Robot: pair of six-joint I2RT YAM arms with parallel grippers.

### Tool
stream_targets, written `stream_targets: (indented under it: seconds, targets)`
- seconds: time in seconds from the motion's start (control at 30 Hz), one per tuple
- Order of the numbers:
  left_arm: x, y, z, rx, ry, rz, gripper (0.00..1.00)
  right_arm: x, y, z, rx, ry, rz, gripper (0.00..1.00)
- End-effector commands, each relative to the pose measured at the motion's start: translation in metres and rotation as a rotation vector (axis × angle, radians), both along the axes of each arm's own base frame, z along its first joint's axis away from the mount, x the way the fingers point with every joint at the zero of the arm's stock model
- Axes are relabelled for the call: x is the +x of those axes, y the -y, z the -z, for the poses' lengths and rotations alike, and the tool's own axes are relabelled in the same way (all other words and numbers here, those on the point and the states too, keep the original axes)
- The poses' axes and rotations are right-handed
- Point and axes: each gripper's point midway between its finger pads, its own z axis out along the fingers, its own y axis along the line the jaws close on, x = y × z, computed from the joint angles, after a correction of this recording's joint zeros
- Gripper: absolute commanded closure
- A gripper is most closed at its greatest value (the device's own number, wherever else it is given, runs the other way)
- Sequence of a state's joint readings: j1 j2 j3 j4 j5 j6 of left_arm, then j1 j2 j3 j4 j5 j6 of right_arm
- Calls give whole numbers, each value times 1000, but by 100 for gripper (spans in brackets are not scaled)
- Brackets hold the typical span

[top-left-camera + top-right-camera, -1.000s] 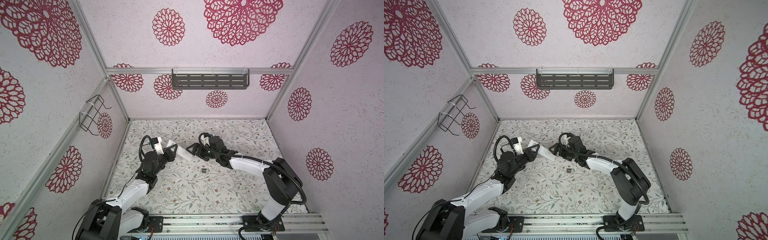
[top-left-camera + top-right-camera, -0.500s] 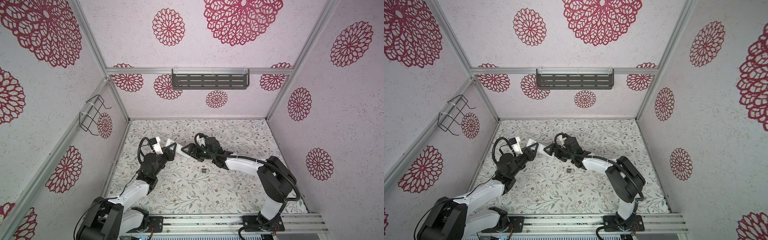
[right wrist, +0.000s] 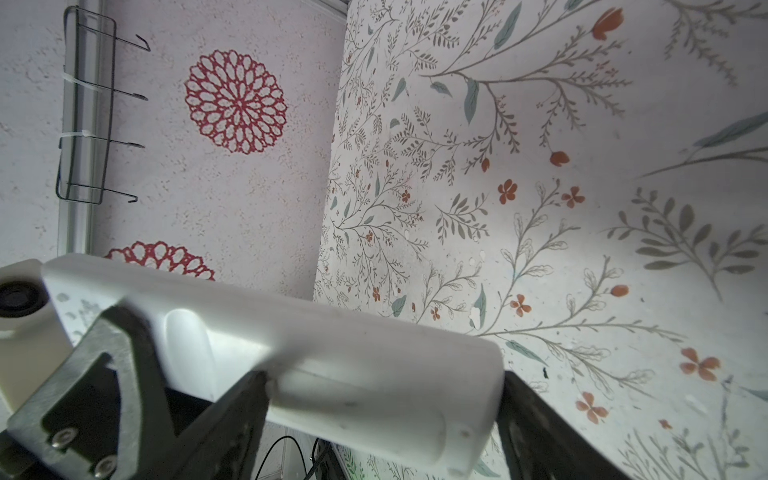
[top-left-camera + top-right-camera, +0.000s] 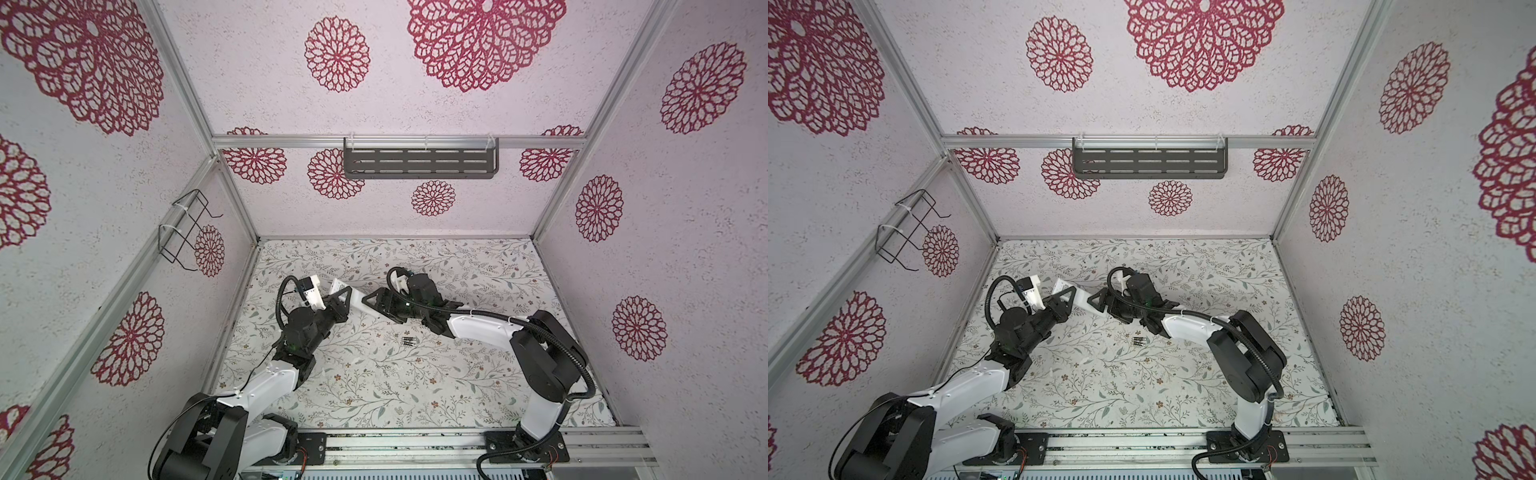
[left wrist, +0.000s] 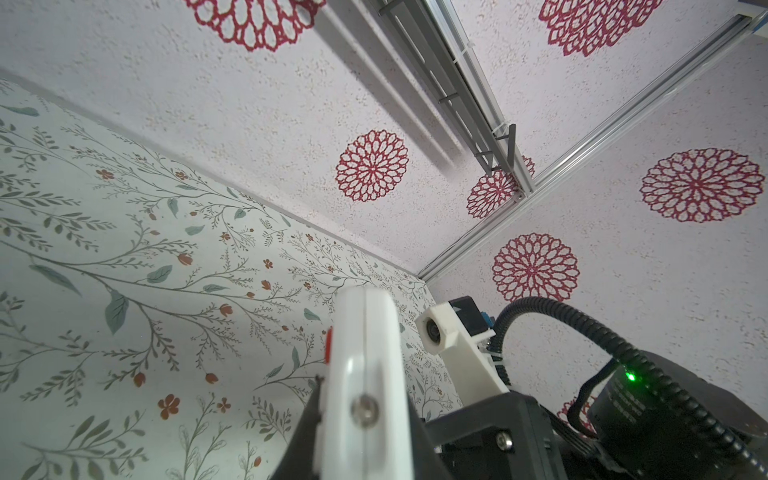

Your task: Load the batteries into the remote control

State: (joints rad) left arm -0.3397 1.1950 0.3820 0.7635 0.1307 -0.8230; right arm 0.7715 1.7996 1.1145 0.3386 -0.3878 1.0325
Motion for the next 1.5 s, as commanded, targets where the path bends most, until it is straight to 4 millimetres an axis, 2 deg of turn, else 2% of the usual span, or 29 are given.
stream_targets:
  seconds: [0.0,0.4,1.47]
  targets:
    - [-6,5,-32,-43,104,30,85,3,4,14,-72,-4,22,13]
    - [-5,3,-30,-19,100,14,86,1,10,21,-121,-3,24,13]
    - [-2,4,-27,-10,88,16,86,2,31,8,-169,59,71,13]
